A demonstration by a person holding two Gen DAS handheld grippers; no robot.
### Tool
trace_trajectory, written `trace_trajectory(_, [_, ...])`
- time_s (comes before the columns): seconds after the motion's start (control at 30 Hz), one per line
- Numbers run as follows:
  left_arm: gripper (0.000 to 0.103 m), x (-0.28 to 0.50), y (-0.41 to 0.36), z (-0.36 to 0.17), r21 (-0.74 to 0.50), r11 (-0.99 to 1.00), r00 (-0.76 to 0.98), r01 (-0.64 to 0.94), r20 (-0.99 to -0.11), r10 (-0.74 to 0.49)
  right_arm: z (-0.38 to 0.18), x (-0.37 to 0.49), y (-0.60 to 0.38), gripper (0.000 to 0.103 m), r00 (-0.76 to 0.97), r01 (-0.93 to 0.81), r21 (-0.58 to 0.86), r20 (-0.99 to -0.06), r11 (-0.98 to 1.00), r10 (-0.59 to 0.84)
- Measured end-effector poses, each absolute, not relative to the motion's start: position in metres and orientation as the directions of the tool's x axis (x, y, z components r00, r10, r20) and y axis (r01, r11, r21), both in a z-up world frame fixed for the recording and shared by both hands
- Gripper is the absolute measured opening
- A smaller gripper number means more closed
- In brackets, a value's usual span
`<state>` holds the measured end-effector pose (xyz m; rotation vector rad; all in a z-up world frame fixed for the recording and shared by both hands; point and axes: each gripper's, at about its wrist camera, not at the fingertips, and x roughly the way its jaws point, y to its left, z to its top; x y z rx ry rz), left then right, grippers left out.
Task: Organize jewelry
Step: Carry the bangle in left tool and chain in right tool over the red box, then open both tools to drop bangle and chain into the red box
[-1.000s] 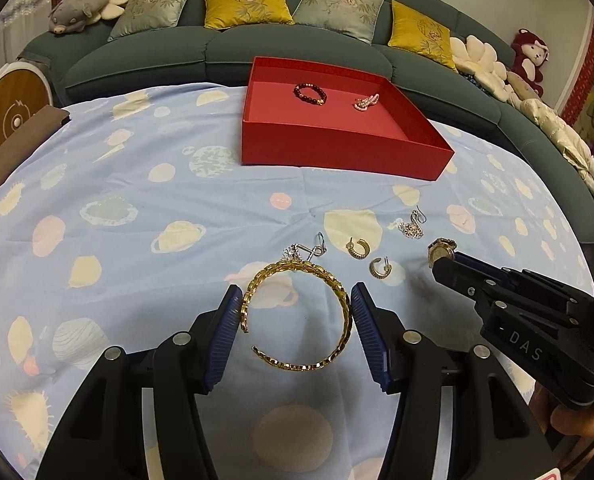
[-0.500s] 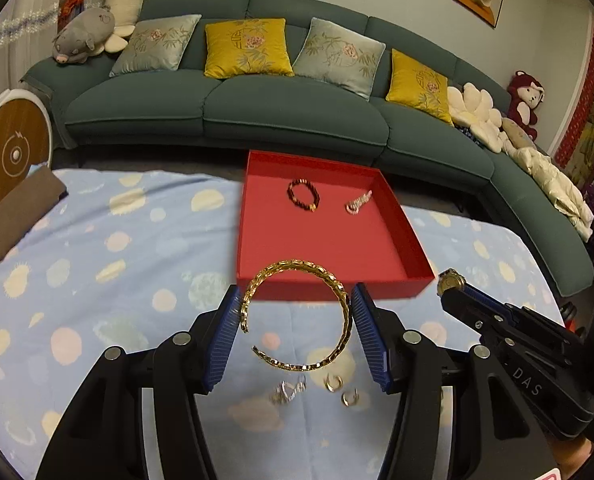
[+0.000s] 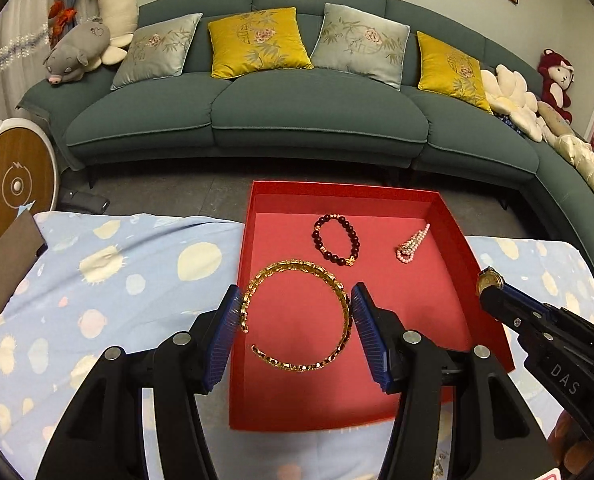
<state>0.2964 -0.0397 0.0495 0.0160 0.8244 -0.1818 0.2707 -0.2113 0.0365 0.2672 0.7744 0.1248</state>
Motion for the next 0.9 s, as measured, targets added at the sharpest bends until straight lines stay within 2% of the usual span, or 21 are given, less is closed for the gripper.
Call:
trace_trajectory(0.43, [0.054,0.339,-0.055,0.023,0.0,0.99,0.65,0.14,-0.754,-0.092,0.001,0.314,-0.223,0.016,0.679,0.038,0.289,-0.71,0.957,0.187])
trace_trajectory(0.9, [0.054,0.351,-0.056,0.009,-0.002,0.99,0.634,0.142,-0.767,-0.093,-0.017,0.33,-0.215,0.016,0.652,0.043,0.249,-0.74,0.967,0.162])
